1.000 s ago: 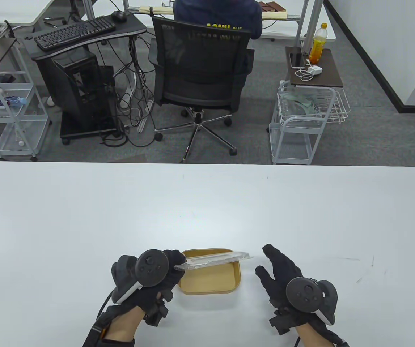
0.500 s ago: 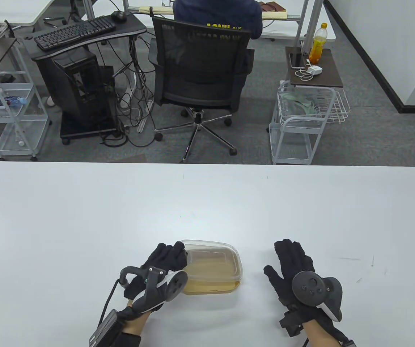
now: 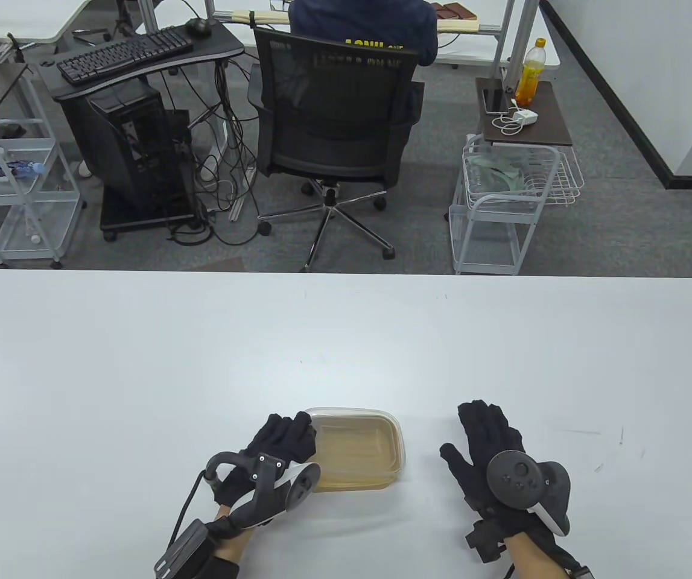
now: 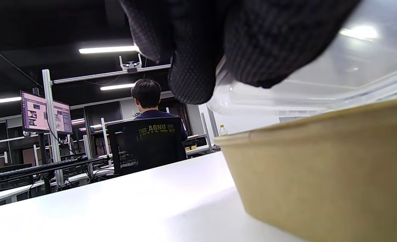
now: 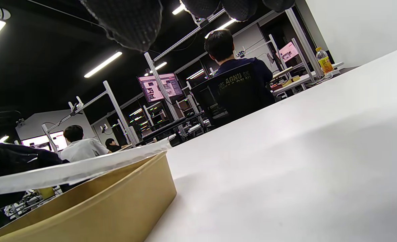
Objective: Cover the takeout box
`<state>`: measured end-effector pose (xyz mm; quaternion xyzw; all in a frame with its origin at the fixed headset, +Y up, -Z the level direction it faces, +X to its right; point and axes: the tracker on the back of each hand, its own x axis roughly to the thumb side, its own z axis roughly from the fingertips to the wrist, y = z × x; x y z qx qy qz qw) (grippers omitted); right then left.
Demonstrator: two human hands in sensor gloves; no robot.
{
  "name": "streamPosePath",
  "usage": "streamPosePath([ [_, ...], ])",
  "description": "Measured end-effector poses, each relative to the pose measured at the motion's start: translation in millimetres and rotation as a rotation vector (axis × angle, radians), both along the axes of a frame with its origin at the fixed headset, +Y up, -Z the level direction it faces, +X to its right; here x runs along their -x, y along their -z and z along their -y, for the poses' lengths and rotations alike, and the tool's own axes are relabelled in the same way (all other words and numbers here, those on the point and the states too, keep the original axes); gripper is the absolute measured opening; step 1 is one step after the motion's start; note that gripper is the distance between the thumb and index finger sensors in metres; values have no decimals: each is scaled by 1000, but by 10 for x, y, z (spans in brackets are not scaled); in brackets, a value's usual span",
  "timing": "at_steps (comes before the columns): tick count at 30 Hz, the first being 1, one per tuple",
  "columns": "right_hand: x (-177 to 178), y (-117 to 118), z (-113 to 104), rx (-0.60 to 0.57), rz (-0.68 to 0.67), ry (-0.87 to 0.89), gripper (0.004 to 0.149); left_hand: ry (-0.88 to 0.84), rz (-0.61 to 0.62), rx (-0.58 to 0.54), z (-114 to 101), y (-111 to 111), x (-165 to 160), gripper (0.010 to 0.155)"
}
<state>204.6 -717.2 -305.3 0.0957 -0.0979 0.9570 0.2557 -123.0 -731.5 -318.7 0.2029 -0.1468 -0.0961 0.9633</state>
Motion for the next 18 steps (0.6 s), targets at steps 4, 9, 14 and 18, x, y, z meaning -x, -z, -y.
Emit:
streamPosePath([
  [4,4,4,3,4,1,-2,71,38,5,-3,3,-9,4,37],
  [9,6,3,0,7,1,-6,71,93,10,22,41,-8,18,39],
  [14,19,11,8,10,-3,-18,70,212,30,45,82,-24,-9,45],
  [18,63,14,20,10,-18,-43,70,261,40,67,102,-35,-32,47],
])
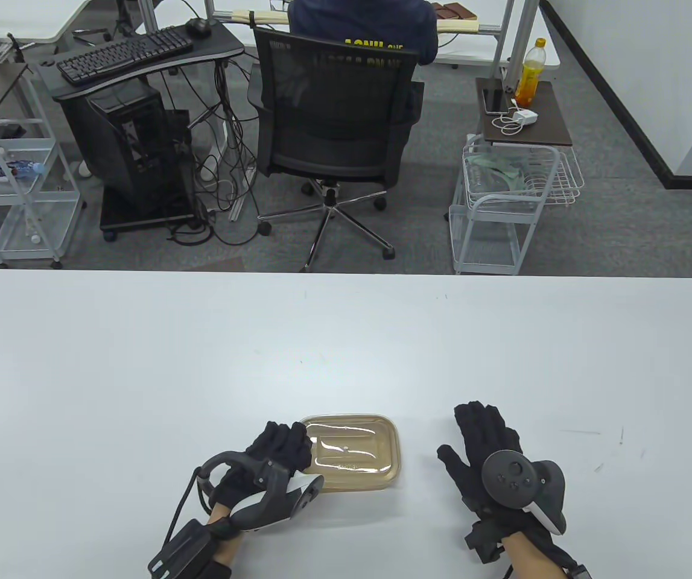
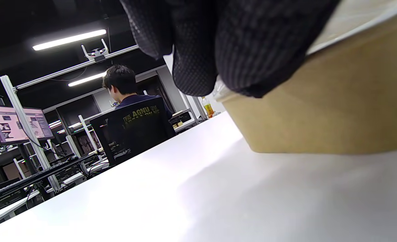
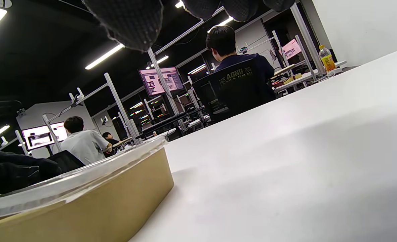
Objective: Cover the takeout box
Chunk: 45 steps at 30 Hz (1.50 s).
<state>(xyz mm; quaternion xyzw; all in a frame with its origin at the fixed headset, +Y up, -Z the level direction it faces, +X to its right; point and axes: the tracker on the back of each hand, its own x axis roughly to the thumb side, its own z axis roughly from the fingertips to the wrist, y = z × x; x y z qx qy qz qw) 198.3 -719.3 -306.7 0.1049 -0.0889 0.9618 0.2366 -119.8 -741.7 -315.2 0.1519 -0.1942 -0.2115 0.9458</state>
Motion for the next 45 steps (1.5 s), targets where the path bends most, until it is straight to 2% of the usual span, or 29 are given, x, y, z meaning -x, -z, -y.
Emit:
streamPosePath([
  [4,85,4,14,-2,-30,-45,70,8,-10,26,14,-5,16,46],
  [7,188,4,28,-12,-83,-68,71,-36,-31,38,-77,-10,97,54],
  [10,335,1,48,-7,-134,-88,70,-108,-71,100,-192,-28,199,63],
  [12,441,1,65,6,-167,-87,70,-211,-111,141,-250,-42,259,63],
  [14,577,-2,88,32,-210,-82,70,-382,-144,204,-274,-56,306,62],
  [16,664,0,101,56,-235,-84,69,-492,-193,218,-253,-68,317,62],
  [19,794,9,140,88,-266,-85,69,-591,-239,306,-171,-76,259,66],
  [28,964,72,373,234,-311,-148,67,-568,-343,548,124,-16,-32,72],
  [45,989,-6,399,204,-297,-187,64,-551,-334,532,166,3,-17,70],
])
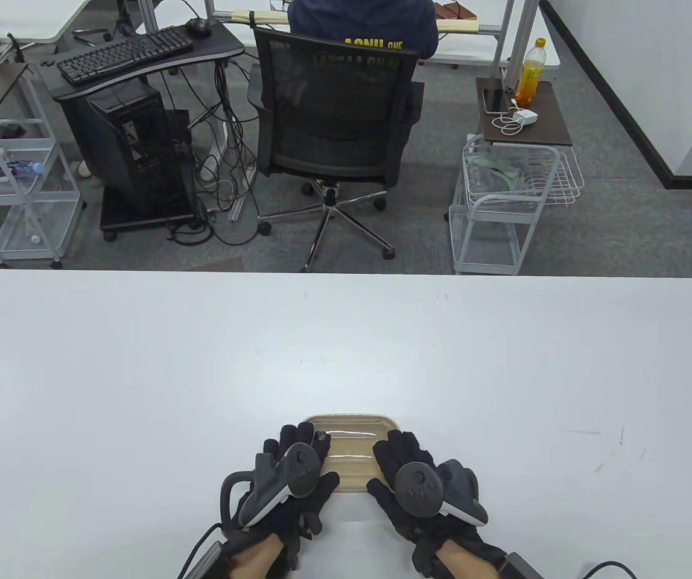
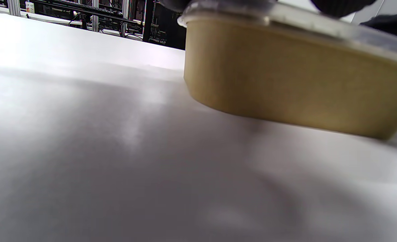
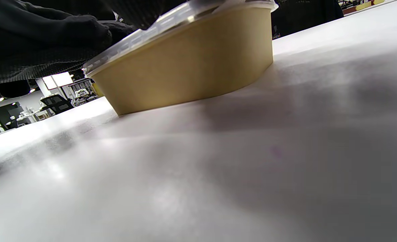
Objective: Cover the takeout box
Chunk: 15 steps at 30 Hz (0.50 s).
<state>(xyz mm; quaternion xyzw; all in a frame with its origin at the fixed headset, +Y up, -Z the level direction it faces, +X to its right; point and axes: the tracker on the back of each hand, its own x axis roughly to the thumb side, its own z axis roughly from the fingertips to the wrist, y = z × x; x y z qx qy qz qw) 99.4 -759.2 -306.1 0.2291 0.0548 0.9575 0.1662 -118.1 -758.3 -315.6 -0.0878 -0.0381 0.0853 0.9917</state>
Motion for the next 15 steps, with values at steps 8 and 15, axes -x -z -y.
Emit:
streamPosePath([
  [8,-17,-5,-17,-7,5,18,65,-12,1,-10,-6,-12,21,70],
  [15,-316,-19,-240,-130,123,102,67,-84,-16,-116,-177,-71,294,71],
])
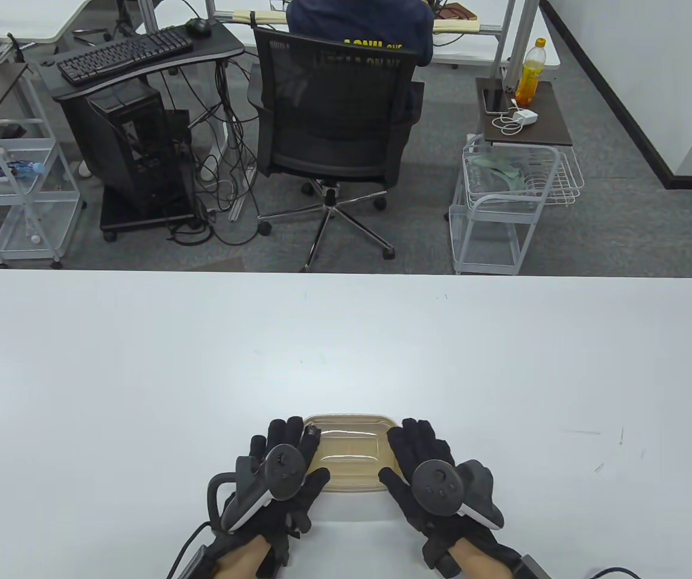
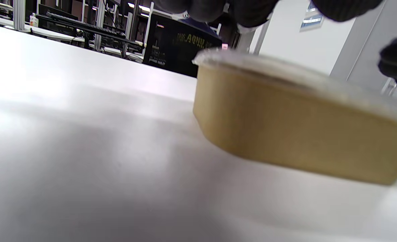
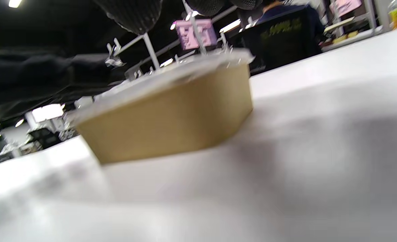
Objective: Cover the takeout box
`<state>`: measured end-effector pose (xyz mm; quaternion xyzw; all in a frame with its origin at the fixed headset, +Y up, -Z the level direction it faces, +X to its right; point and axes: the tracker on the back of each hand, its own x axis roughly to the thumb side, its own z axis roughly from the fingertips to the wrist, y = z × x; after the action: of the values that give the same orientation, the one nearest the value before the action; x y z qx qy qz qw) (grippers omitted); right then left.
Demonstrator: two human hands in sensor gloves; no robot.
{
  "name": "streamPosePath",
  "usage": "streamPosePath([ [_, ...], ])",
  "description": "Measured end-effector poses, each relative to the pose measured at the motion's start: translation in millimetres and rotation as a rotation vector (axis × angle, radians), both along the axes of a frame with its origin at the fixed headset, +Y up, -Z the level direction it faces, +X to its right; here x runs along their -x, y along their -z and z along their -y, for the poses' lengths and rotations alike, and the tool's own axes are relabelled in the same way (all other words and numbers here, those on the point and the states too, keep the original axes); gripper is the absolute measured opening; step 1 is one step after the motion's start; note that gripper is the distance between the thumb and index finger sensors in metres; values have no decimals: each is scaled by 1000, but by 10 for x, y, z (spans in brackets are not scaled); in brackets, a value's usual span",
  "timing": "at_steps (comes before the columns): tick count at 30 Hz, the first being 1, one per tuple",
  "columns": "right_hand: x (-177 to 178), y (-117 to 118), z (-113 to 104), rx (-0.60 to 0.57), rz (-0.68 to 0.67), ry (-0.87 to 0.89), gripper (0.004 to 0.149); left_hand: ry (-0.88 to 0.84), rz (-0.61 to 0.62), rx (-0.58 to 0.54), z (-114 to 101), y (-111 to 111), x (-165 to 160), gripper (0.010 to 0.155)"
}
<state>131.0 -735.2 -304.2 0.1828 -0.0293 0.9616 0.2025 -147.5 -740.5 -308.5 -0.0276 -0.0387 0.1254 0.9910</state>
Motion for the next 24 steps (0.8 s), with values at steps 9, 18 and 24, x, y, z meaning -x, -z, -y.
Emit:
streamPosePath([
  [9,-488,3,-120,-55,142,66,68,-14,-74,-88,-145,-43,443,72],
  [18,-772,57,-63,-3,233,111,69,12,-122,-128,-210,-72,644,72],
  [24,-790,62,-45,16,248,115,69,1,-135,-119,-186,-77,701,71],
])
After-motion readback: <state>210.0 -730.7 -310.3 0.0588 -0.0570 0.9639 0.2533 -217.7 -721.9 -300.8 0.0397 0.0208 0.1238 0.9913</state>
